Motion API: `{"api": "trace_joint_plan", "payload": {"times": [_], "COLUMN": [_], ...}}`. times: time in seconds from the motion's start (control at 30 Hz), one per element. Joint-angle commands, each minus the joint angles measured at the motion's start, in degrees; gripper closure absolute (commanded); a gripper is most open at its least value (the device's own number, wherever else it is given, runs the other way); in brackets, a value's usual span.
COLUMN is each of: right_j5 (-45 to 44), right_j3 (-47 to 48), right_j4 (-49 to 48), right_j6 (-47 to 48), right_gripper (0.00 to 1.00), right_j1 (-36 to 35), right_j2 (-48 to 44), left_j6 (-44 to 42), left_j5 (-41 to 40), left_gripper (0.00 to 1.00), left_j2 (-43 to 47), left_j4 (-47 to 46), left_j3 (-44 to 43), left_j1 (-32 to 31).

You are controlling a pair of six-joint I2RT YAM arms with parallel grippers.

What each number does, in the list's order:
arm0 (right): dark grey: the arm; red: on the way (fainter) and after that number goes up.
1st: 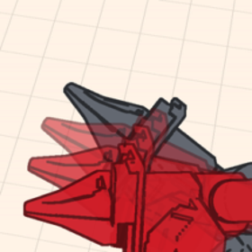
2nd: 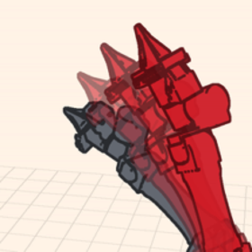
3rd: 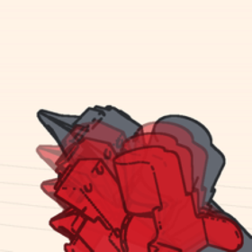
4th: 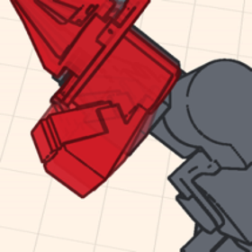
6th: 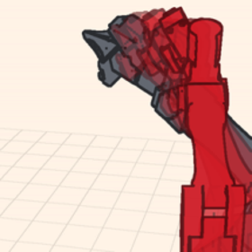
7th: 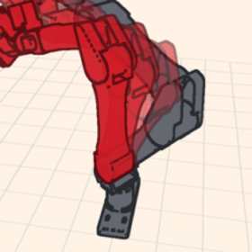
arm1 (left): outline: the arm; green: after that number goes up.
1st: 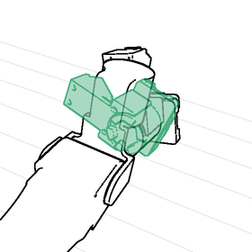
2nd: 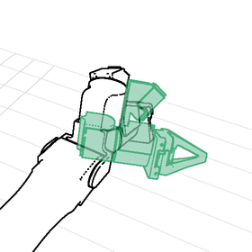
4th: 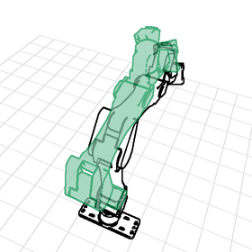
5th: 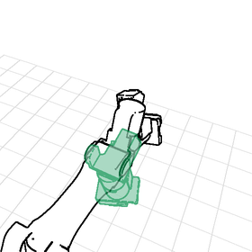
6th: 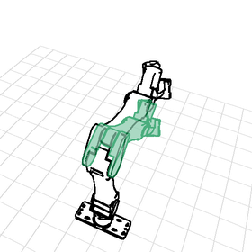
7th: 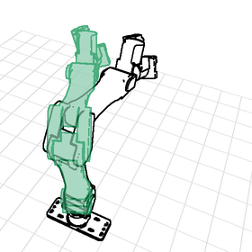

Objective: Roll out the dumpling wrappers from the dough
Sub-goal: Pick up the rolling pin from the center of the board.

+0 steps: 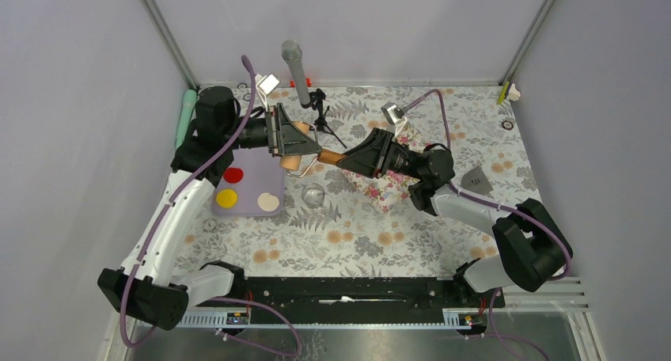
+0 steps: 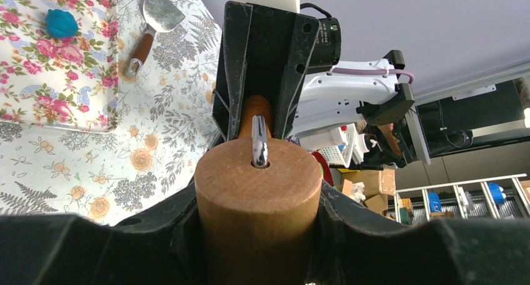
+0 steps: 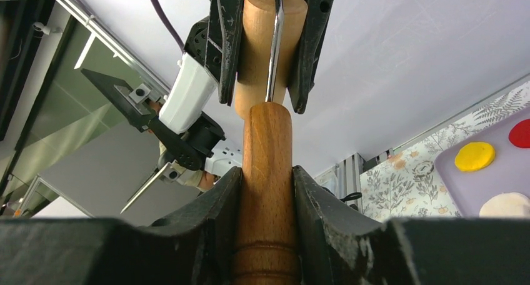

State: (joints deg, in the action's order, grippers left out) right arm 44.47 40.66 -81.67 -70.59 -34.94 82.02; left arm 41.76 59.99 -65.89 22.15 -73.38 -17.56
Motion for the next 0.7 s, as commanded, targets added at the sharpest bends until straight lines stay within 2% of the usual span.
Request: {"api": "trace_joint_plan", "payload": {"times": [0.0, 0.1, 0.13, 0.23, 0.27, 0.43, 0.67], "right_j5": [-1.09, -0.44, -0.35, -0.27, -0.22, 0.47, 0.17], "right_j3": [2.28, 2.14, 2.18, 2.13, 2.15, 2.02, 1.79], "right_j4": [-1.55, 1.25, 3.75, 6.8, 7.5, 8.04, 6.73], "right_j6": [2.14, 4.61, 5.91, 8.56, 9.14, 10.02, 9.5], "right_gripper": [1.0, 1.0, 0.94, 0.55, 0.5, 0.43, 0.44], "right_j1": [-0.69, -0.74, -0.75, -0.73, -0.67, -0.69, -0.72], "right_j2": [-2.19, -3.35, -3.82, -5.01, -5.3, -6.19, -5.7], "left_j6": [-1.16, -0.83, -0.69, 0.04, 0.11, -1.73, -1.99], "left_j5": [-0.41, -0.99, -1.11, -1.17, -1.08, 0.03, -0.57], "left_gripper": [1.0, 1.0, 1.0, 1.0, 1.0, 1.0, 1.0], "left_j2": [-0.34, -0.66, -1.0, -1.79, -2.13, -2.92, -3.08], "left_j4": [-0.45, 0.41, 0.73, 1.3, 1.57, 3.47, 4.59], "left_j3": [-1.74, -2.09, -2.23, -2.1, -2.04, -2.47, -2.79], "left_j1": [0.59, 0.75, 0.84, 1.27, 1.36, 1.48, 1.56]}}
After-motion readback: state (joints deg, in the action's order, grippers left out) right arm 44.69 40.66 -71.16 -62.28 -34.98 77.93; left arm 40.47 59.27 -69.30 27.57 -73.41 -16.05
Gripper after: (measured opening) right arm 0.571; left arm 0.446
